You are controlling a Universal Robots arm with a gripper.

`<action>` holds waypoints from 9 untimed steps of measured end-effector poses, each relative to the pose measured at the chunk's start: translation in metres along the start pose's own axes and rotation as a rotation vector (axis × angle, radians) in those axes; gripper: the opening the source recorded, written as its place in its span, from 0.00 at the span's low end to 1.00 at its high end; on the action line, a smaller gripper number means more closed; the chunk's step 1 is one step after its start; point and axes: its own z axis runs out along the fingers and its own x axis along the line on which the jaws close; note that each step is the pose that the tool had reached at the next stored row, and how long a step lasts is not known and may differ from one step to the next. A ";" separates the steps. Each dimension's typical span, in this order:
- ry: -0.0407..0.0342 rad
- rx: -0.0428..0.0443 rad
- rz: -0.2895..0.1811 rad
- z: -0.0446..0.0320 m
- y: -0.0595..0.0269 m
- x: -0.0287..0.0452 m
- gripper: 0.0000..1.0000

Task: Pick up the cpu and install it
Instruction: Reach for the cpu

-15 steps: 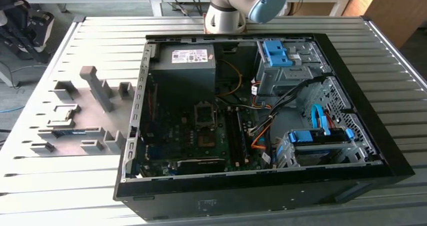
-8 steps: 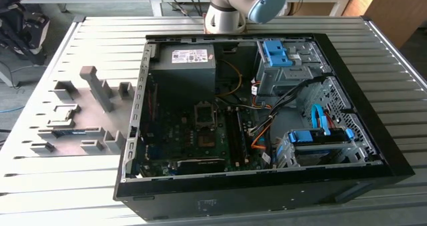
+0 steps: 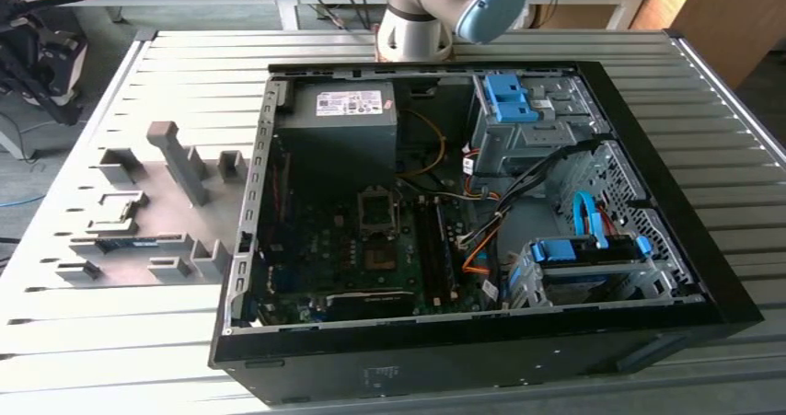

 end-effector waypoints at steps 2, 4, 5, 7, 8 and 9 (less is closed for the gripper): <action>-0.0001 0.0000 0.000 0.0023 -0.0002 0.0013 0.10; 0.0000 0.0001 0.000 0.0047 -0.0003 0.0028 0.10; 0.0000 0.0000 0.000 0.0060 -0.0004 0.0034 0.10; 0.0000 0.0000 0.000 0.0091 -0.0006 0.0042 0.10; 0.0002 0.0001 0.000 0.0106 -0.0007 0.0042 0.10; 0.0001 0.0001 0.000 0.0122 -0.0008 0.0042 0.10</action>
